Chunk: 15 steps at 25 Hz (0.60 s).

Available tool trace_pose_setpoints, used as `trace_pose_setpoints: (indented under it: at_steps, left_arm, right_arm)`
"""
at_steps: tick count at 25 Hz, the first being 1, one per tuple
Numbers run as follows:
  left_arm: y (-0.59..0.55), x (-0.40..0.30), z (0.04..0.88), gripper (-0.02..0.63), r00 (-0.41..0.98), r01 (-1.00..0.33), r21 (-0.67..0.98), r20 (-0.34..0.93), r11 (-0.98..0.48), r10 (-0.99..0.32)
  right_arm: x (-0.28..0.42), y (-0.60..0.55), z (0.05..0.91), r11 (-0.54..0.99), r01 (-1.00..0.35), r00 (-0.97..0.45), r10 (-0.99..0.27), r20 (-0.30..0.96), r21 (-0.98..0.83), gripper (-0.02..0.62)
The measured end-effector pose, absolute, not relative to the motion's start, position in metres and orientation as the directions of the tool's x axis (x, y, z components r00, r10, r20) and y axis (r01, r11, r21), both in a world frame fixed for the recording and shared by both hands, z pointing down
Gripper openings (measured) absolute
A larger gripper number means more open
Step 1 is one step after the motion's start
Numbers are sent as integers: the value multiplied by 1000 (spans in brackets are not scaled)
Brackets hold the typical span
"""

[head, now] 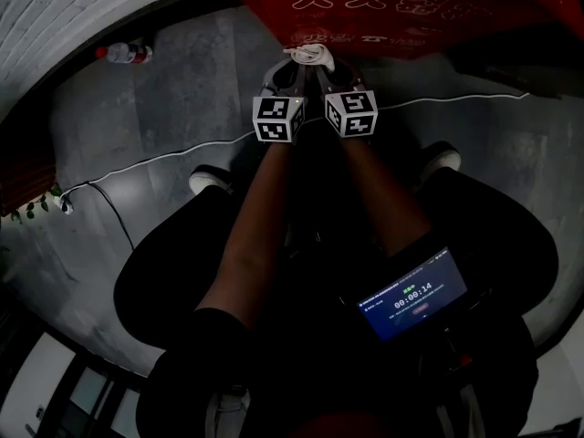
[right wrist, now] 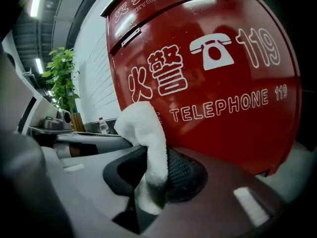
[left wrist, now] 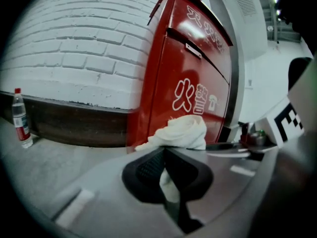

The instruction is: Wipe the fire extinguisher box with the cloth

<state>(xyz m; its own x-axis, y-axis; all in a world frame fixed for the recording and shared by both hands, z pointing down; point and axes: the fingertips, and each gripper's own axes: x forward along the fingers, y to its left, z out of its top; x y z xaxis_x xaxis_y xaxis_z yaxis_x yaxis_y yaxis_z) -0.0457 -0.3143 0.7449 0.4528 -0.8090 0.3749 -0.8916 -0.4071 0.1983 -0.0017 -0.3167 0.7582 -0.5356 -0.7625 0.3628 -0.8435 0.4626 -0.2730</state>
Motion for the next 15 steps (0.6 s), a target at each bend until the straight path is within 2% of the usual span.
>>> trace_pose_setpoints:
  at_steps: [6, 15]
  left_arm:
    - [-314, -40, 746, 0, 499, -867, 200, 367, -457, -785]
    - [-318, 35, 742, 0, 580, -813, 197, 372, -549, -725]
  right_arm:
    - [4, -318, 759, 402, -872, -483, -795, 367, -278, 94]
    - [76, -322, 756, 290, -916, -383, -842, 381, -278, 94]
